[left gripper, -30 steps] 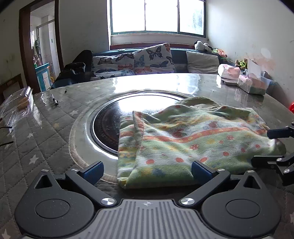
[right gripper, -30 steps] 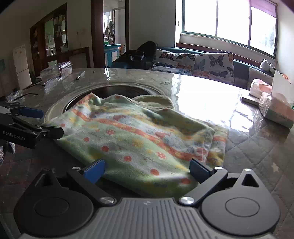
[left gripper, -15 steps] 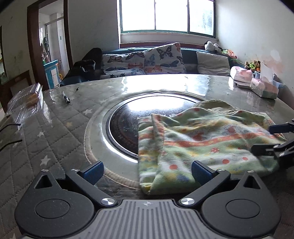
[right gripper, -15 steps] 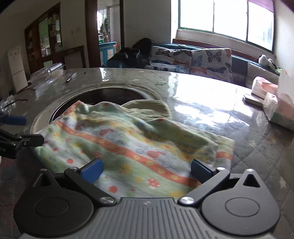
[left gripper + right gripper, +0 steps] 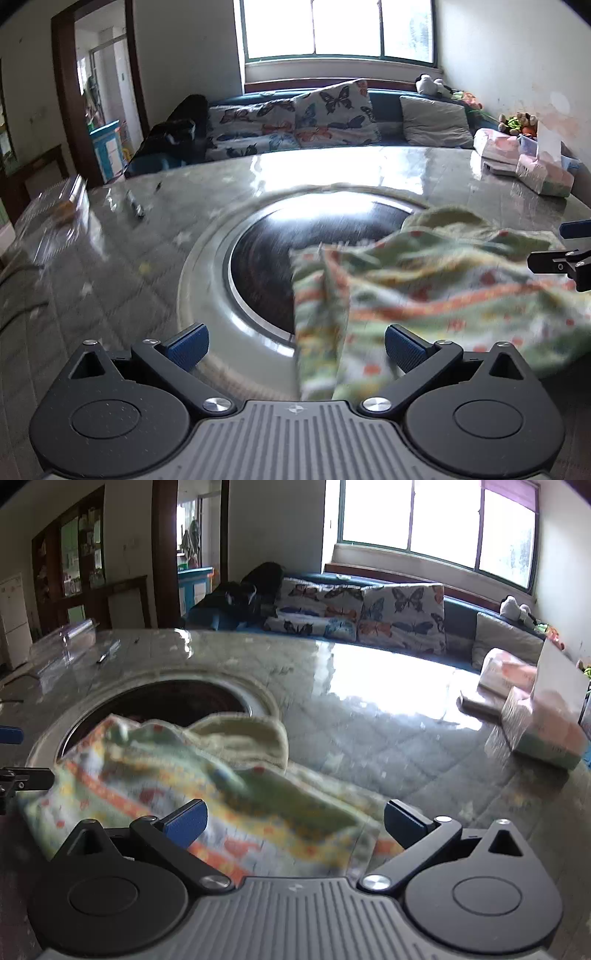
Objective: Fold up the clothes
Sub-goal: 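Tuck and straighten the folded shirt edges with both grippers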
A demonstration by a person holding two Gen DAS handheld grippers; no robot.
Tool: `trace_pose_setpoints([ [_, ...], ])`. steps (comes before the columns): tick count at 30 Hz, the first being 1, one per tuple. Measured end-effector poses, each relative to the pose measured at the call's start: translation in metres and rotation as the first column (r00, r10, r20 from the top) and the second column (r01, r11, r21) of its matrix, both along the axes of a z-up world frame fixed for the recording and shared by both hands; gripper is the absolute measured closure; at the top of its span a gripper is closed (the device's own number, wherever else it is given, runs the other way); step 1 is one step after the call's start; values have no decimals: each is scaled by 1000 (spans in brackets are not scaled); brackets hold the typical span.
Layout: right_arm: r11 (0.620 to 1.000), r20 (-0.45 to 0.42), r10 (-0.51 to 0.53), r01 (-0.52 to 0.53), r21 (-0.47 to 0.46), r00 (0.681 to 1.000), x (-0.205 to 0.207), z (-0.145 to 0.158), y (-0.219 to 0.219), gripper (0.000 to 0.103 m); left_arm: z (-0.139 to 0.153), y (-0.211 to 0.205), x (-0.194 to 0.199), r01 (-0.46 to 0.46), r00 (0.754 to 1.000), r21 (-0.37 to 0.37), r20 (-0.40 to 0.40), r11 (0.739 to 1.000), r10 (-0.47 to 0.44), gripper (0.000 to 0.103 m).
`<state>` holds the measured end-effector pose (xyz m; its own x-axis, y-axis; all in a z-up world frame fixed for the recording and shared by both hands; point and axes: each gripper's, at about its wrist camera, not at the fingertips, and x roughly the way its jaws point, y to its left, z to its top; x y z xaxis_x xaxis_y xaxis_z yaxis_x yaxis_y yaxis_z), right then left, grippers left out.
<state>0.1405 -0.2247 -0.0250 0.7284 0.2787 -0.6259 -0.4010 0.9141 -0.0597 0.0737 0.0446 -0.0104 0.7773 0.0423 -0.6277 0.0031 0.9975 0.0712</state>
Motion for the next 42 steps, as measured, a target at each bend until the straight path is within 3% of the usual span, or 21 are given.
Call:
trace_pose_setpoints([
  [10, 997, -42, -53, 50, -66, 998, 42, -12, -4, 0, 13, -41, 68, 77, 997, 7, 15, 997, -77, 0],
  [19, 997, -45, -73, 72, -40, 996, 42, -11, -18, 0, -14, -50, 107, 90, 993, 29, -75, 995, -88, 0],
  [27, 996, -44, -91, 90, -26, 995, 40, -10, -26, 0, -7, -45, 101, 78, 994, 14, -76, 997, -76, 0],
  [31, 994, -50, -90, 87, -60, 995, 35, -16, -27, 0, -5, -44, 93, 81, 995, 55, -54, 995, -78, 0],
  [36, 993, -43, -118, 116, -35, 992, 17, -10, -40, 0, -8, -31, 77, 50, 997, 56, -64, 997, -46, 0],
  [42, 1000, 5, -15, 15, -12, 1000, -30, -4, -26, 0, 2, -32, 39, 82, 996, 9, -32, 997, -82, 0],
])
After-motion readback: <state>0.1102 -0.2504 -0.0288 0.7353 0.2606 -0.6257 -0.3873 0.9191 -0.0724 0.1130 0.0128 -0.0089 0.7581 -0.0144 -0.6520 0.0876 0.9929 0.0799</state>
